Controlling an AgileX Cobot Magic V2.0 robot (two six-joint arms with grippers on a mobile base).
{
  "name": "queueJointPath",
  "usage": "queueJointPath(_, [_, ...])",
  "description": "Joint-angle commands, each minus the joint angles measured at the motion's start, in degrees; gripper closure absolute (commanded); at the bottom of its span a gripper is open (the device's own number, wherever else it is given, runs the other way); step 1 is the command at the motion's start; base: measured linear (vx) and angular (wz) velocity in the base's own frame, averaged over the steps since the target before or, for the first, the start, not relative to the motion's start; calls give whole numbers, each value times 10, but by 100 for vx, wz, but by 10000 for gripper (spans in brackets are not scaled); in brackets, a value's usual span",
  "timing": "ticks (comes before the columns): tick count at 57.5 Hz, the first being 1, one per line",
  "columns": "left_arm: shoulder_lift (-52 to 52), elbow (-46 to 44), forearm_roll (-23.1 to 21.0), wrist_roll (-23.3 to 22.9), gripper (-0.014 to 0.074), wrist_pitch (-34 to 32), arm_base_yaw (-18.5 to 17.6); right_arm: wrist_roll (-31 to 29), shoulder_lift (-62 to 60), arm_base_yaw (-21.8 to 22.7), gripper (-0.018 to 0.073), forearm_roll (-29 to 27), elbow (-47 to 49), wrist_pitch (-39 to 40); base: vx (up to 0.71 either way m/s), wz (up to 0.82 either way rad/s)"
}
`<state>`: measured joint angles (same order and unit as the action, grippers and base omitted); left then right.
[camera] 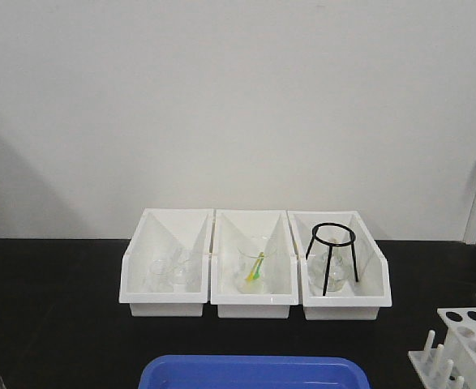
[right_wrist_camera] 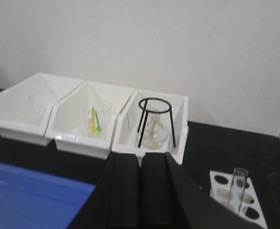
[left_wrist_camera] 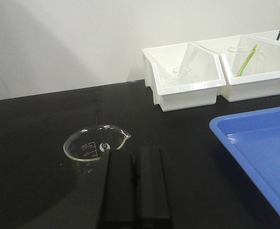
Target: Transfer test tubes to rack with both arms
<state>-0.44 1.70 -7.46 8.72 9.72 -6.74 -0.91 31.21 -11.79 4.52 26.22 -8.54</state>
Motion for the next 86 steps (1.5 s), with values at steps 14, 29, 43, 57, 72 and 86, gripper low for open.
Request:
queueJointPath(14, [-11,16,-1,-5,617,-44,1,-39,-180,76,564,-45,-192,122,0,0])
queueJointPath(29, [-11,15,-1,-4,617,-43,1,-21,-324,107,564,-30,-287,119,0,0])
queueJointPath(43, [-12,15,-1,-4,617,-40,1,-21,-320,107,564,-30,-286,116,0,0])
queueJointPath(57, [-12,15,-1,-4,617,-39,1,-21,-323,107,564,-30,-286,116,0,0])
queueJointPath(72, [-12,15,-1,-4,617,-39,1,-21,-323,107,564,-30,-286,116,0,0])
queueJointPath(86, [-12,15,-1,-4,617,-39,1,-21,-323,107,564,-30,-286,116,0,0])
